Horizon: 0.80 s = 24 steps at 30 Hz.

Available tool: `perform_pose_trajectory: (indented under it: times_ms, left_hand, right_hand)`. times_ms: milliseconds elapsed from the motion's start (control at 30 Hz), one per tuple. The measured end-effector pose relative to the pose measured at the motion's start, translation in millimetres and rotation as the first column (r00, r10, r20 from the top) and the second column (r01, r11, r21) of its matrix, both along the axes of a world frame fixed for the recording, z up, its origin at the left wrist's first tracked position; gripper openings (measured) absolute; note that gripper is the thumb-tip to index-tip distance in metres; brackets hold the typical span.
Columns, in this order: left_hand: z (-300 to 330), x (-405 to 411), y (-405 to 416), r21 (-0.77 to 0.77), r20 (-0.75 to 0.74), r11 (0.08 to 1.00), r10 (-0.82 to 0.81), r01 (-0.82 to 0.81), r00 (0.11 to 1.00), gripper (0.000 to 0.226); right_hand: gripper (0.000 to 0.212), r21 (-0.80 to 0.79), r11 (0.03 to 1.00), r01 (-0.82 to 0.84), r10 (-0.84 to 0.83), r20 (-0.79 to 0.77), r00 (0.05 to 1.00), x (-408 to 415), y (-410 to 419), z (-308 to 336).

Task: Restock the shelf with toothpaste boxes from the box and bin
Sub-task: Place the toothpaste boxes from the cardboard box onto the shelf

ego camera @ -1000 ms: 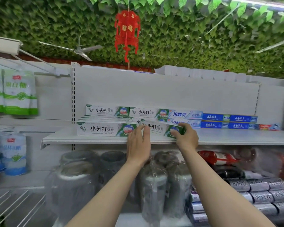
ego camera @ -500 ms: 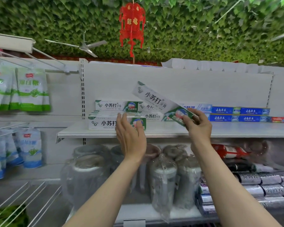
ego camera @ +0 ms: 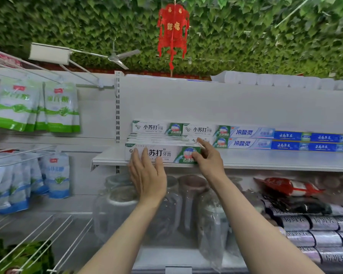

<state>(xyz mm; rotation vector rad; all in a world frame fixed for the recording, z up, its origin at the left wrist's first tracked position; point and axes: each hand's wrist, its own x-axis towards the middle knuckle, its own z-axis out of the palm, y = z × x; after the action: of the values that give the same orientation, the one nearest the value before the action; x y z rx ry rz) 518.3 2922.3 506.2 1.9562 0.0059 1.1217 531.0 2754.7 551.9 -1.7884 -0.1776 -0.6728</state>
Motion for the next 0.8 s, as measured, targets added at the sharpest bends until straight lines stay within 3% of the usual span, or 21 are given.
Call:
perform_pose_trajectory:
  times_ms: [100,367,800]
  left_hand:
    - [1.0,-0.1,-0.2,0.011,0.012,1.000,0.006,-0.006,1.000,0.082]
    - [0.5,9.9,-1.0,0.037,0.014,0.999,0.026,-0.026,1.000,0.079]
    - [-5.1,19.3,7.1,0.079,0.018,0.996,0.035,-0.036,0.999,0.074]
  right_hand:
    - [0.065,-0.065,0.998,0.021,-0.026,-0.067,0.997,-6.2,11.1,6.9]
    - [0.068,-0.186,0.982,-0.031,-0.001,-0.167,0.986,-17.4,21.6,23.6]
    - [0.070,-0.176,0.984,0.002,-0.039,-0.209,0.977,4.0,30.8,31.6]
